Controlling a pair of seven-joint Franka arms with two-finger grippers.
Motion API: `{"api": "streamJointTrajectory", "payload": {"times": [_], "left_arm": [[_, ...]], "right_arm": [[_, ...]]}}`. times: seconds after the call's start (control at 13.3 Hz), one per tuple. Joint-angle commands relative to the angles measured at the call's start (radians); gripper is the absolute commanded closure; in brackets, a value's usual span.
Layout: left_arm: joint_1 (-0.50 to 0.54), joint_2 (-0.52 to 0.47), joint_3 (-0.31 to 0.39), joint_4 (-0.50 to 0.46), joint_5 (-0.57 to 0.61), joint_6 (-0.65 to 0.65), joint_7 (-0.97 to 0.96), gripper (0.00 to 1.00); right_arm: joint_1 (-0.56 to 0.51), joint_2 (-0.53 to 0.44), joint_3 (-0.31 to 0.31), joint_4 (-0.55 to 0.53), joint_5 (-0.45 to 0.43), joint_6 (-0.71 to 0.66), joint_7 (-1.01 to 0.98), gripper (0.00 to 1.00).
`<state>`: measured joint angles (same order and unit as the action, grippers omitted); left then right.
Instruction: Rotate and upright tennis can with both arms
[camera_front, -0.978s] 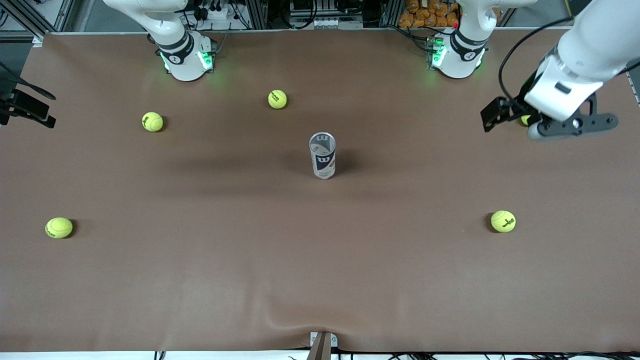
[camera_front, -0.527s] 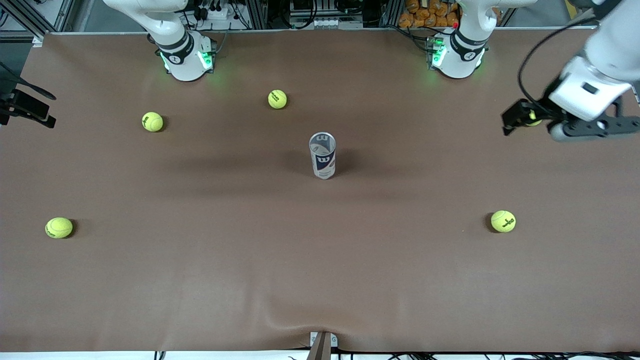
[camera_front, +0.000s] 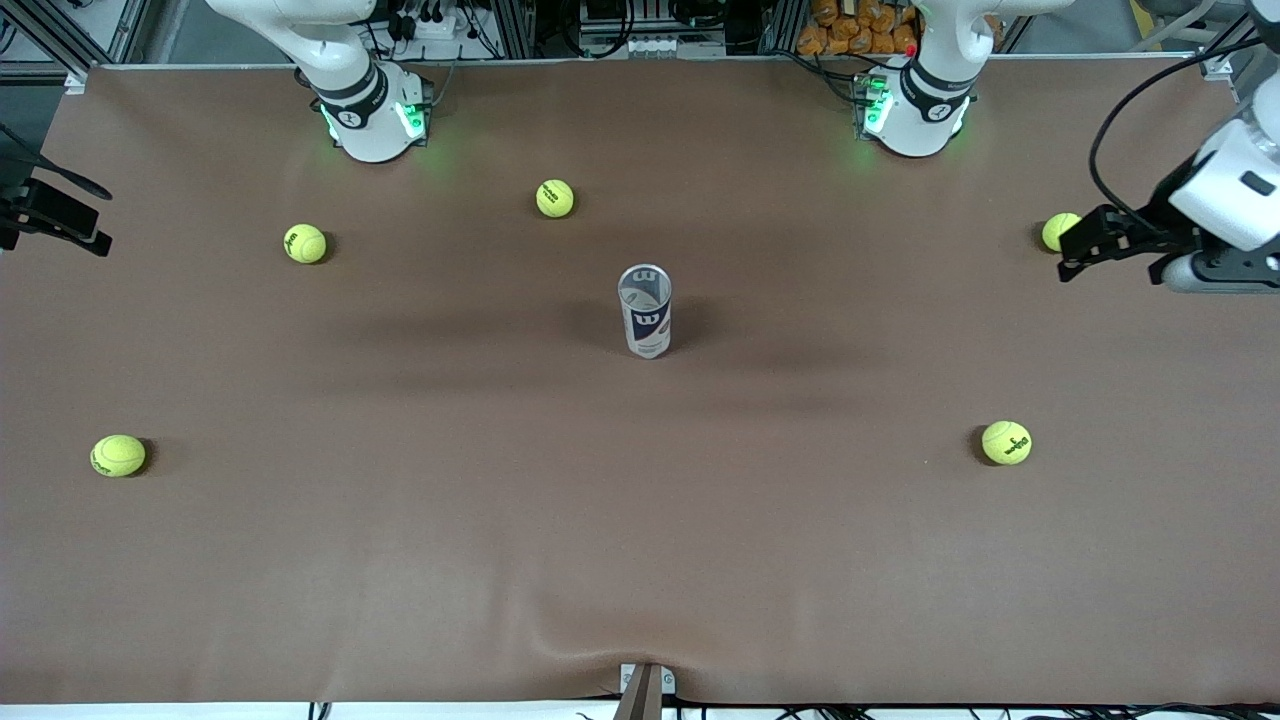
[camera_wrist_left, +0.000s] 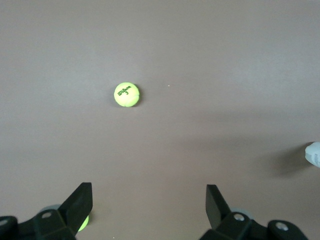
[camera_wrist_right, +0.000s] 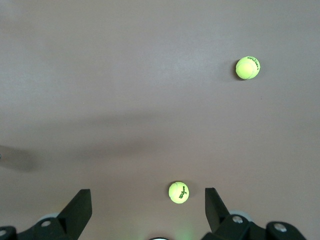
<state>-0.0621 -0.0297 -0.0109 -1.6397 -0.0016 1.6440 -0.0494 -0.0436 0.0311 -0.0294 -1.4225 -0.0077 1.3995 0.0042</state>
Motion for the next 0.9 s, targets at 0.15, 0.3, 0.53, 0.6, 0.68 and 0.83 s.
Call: {"api": "streamJointTrajectory", "payload": {"times": [0.15, 0.3, 0.53, 0.6, 0.68, 0.83], "left_arm": [[-0.001, -0.001, 0.016, 0.017, 0.015, -0.006, 0.017, 0.00], [-0.002, -0.001, 0.008, 0.027, 0.015, -0.007, 0.008, 0.00], [-0.002, -0.001, 0.006, 0.029, 0.008, -0.007, 0.006, 0.00], [-0.002, 0.000, 0.006, 0.029, 0.006, -0.007, 0.003, 0.00], [-0.002, 0.002, 0.006, 0.029, 0.006, -0.007, 0.002, 0.00], [-0.004, 0.004, 0.005, 0.029, 0.006, -0.009, 0.002, 0.00]], "right_arm": [[-0.004, -0.002, 0.005, 0.011, -0.008, -0.010, -0.003, 0.00], [-0.004, -0.002, 0.005, 0.011, -0.008, -0.010, -0.003, 0.00], [-0.004, -0.002, 0.005, 0.013, -0.008, -0.010, -0.003, 0.00], [-0.004, -0.002, 0.005, 0.011, -0.008, -0.008, -0.003, 0.00], [-0.004, -0.002, 0.005, 0.011, -0.008, -0.008, -0.003, 0.00], [-0.004, -0.002, 0.005, 0.011, -0.006, -0.010, -0.003, 0.00]]}}
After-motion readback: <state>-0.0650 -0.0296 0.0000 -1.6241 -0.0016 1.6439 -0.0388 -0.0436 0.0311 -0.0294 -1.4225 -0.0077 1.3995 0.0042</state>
